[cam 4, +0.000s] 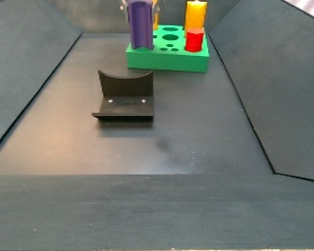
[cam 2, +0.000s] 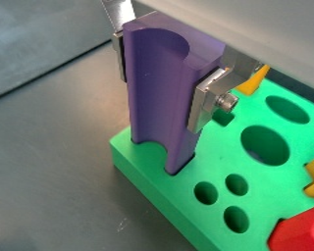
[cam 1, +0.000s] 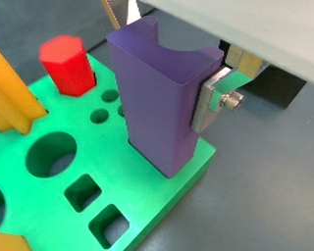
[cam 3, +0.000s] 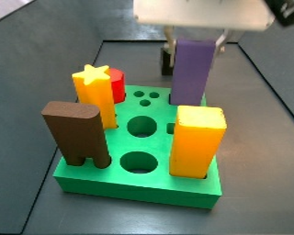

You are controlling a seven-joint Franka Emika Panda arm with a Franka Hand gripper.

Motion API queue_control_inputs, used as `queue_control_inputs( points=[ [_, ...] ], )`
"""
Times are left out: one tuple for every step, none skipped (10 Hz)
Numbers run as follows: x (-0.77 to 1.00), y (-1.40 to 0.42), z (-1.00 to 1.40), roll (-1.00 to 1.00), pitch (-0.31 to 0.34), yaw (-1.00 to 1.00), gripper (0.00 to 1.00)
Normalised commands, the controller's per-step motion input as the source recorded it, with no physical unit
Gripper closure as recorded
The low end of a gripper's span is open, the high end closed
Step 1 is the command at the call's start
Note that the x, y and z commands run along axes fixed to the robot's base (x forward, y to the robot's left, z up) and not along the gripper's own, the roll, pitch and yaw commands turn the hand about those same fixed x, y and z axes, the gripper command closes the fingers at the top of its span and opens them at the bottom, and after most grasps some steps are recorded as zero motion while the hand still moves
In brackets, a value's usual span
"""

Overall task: Pick up the arch object. Move up. Place the arch object on the fixture. Regrasp the arch object. Rotate the arch object. Move to above the board. Insert the arch object.
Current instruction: Insert the arch object.

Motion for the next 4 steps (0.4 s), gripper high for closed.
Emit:
queue_control_inputs(
  points=[
    [0.0,0.0,-0.72,0.06,-0.171,0.0,1.0],
    [0.0,0.0,-0.63,0.04,-0.14,0.0,1.0],
    [0.0,0.06,-0.17,-0.13,-0.06,0.0,1.0],
    [0.0,0.0,0.0,0.0,0.0,0.0,1.0]
  ],
)
